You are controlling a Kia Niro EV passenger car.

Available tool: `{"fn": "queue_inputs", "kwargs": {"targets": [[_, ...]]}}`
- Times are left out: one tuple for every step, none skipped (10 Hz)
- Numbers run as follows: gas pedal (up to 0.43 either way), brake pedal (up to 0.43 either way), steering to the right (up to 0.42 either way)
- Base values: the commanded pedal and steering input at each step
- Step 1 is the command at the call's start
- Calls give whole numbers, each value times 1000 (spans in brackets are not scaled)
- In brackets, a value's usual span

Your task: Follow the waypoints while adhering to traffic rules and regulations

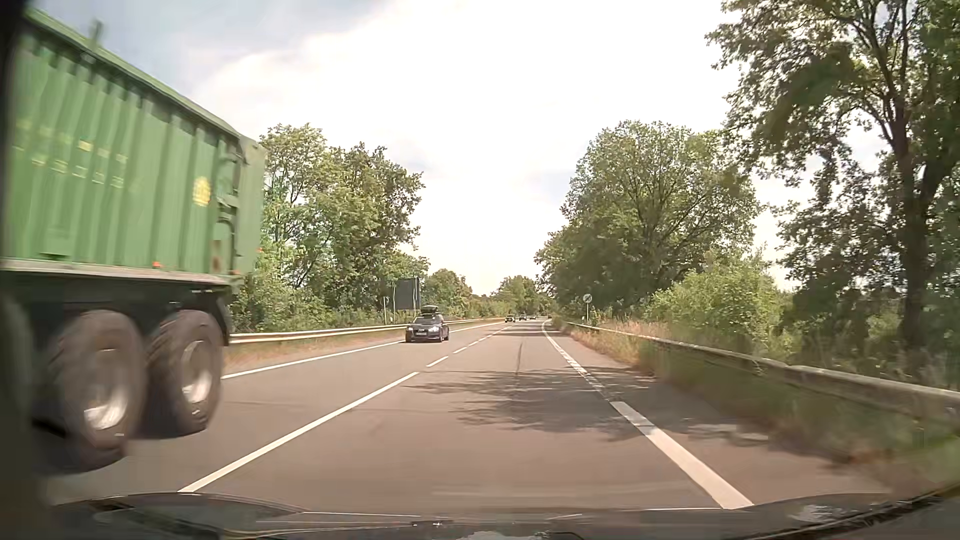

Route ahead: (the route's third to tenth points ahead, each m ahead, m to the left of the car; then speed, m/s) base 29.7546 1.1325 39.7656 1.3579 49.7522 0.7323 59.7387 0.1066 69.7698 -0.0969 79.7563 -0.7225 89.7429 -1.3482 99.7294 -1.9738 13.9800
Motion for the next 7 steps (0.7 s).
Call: {"fn": "queue_inputs", "kwargs": {"targets": [[287,0,5],[287,0,5],[299,0,5],[299,0,5],[299,0,5],[299,0,5],[311,0,5]]}}
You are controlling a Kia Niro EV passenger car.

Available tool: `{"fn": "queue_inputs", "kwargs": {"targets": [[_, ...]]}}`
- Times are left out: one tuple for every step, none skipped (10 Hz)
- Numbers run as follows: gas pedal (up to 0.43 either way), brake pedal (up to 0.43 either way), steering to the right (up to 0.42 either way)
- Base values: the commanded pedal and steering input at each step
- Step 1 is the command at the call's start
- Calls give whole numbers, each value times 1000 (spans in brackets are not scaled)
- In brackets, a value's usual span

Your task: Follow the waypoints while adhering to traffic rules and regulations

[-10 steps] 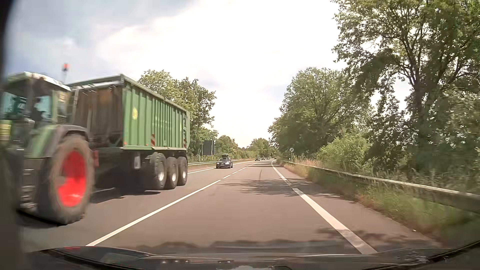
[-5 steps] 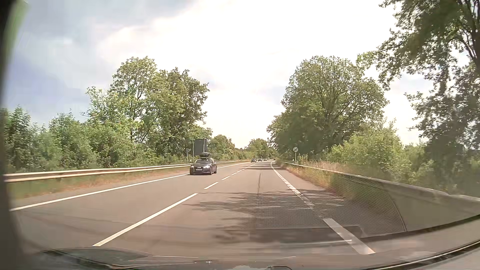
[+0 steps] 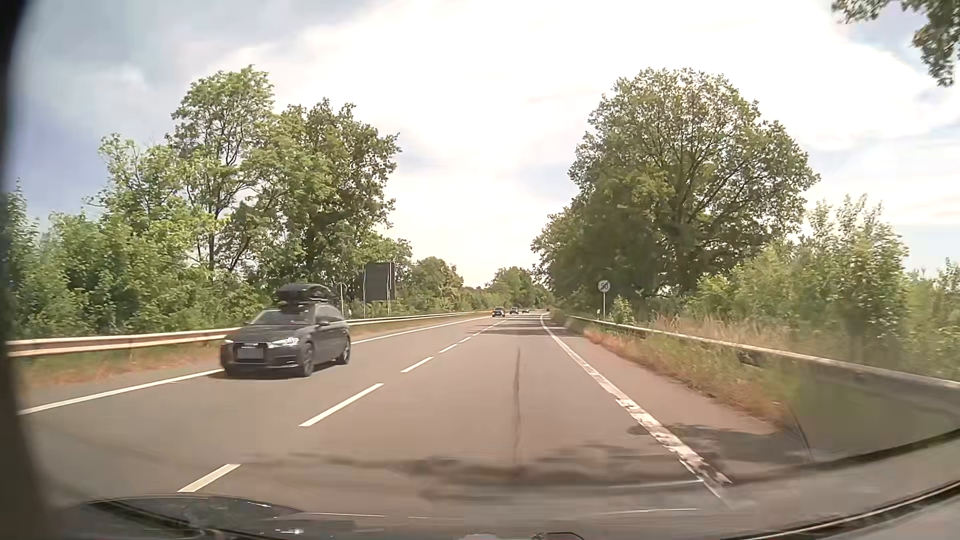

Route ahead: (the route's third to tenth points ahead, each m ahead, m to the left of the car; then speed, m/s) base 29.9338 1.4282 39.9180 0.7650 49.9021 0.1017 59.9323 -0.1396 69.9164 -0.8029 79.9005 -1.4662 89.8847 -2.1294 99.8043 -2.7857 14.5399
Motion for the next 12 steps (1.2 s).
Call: {"fn": "queue_inputs", "kwargs": {"targets": [[311,0,5],[311,0,5],[319,0,5],[331,0,5],[390,0,5],[429,0,5],[449,0,5],[469,0,5],[480,0,5],[488,0,5],[488,0,5],[500,0,4]]}}
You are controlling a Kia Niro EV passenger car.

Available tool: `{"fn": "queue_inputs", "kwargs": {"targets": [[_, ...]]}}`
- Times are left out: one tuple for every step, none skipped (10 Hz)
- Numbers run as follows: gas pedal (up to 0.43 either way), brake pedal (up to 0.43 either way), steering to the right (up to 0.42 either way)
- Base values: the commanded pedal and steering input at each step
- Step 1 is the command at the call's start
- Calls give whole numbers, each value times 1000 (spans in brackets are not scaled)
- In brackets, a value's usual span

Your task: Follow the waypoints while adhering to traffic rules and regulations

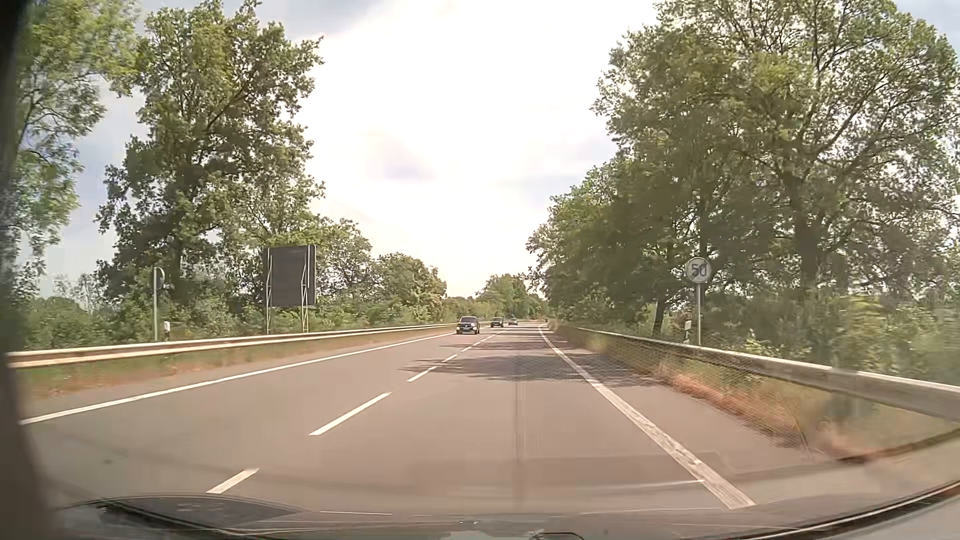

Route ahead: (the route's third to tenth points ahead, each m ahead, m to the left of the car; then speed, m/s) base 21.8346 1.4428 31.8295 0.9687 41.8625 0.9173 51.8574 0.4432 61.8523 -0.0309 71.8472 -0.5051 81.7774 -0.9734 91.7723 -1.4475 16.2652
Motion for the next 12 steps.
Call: {"fn": "queue_inputs", "kwargs": {"targets": [[500,0,4],[500,0,4],[512,0,5],[520,0,4],[520,0,4],[520,0,4],[520,0,4],[520,0,4],[520,0,4],[520,0,4],[520,0,4],[520,0,4]]}}
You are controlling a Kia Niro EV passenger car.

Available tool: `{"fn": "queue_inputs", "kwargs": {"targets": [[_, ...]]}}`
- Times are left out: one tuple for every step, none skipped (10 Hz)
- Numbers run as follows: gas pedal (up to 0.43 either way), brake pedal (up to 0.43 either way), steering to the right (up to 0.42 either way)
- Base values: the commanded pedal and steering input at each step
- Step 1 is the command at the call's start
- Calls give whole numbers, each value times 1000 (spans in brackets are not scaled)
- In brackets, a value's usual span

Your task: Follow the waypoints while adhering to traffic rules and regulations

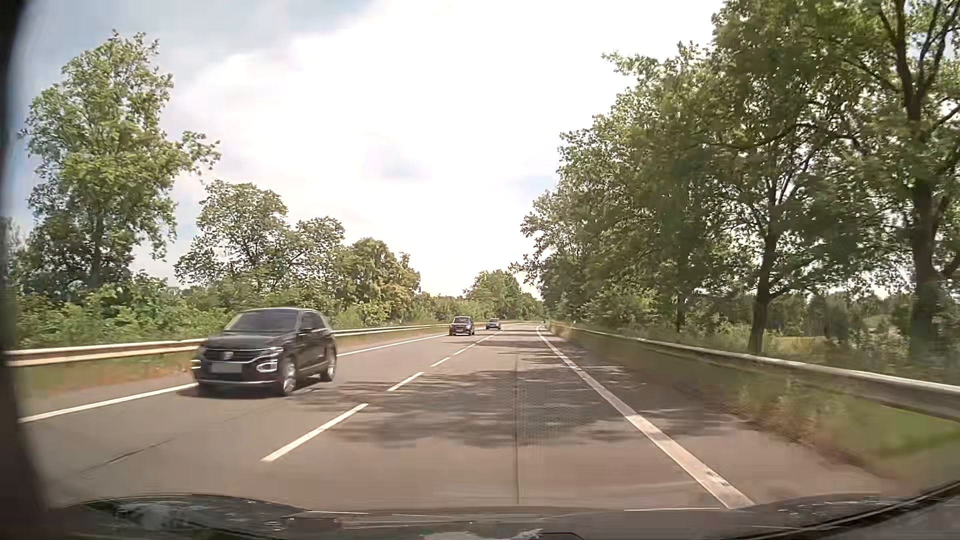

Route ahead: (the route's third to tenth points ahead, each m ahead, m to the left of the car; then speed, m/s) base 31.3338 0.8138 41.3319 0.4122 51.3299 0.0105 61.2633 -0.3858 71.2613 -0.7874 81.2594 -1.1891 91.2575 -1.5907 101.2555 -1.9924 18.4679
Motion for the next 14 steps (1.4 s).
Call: {"fn": "queue_inputs", "kwargs": {"targets": [[520,0,4],[520,0,3],[520,0,3],[520,0,3],[520,0,3],[520,0,3],[520,0,3],[520,0,3],[520,0,2],[520,0,2],[520,0,3],[520,0,3],[520,0,2],[520,0,3]]}}
